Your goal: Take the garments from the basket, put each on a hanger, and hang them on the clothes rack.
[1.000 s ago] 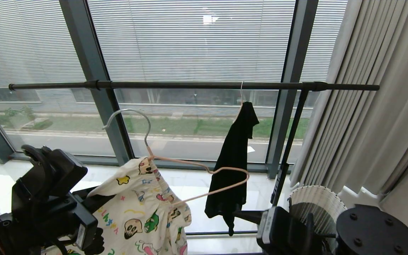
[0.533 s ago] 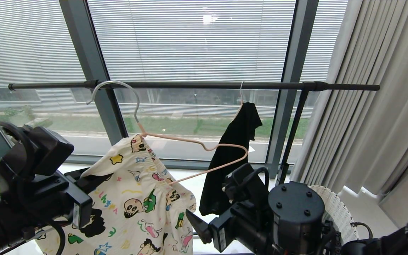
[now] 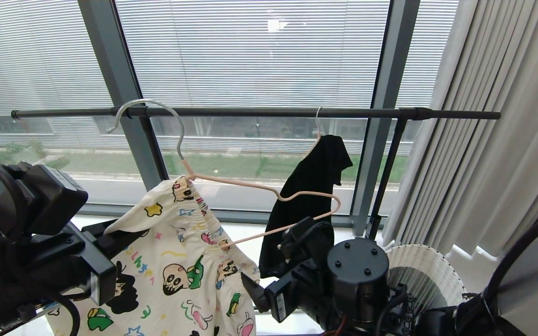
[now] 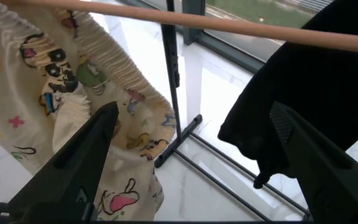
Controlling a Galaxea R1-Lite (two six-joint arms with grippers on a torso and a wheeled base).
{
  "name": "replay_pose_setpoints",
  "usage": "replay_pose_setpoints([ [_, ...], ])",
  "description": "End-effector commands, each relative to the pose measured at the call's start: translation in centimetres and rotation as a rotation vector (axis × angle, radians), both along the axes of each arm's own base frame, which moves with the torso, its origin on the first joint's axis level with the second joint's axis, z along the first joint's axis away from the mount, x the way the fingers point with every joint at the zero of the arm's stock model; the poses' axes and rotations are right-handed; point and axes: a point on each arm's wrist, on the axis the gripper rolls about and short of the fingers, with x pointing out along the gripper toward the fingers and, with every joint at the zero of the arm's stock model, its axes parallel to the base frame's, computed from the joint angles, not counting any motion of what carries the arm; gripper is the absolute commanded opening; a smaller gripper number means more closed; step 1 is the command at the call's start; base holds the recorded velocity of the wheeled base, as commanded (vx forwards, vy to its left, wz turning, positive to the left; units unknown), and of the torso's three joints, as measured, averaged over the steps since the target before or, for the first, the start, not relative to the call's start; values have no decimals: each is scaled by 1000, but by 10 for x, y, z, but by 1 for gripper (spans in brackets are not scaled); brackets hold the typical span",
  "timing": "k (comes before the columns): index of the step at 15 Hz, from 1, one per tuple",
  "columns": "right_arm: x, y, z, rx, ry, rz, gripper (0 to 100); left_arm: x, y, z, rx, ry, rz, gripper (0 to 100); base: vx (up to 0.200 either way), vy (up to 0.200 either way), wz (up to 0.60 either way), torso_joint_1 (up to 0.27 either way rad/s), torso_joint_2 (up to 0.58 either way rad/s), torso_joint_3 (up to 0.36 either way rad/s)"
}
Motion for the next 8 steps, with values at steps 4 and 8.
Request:
replay_pose_setpoints([
  [4,-11,18,-18,-35,16,45,100,-4,-10,-1,2,2,-67,0,0,0,0,0,0,0],
  [8,2,11,-35,-110,4,-46,100,6,-7,4,-3,1,-1,0,0,0,0,0,0,0],
])
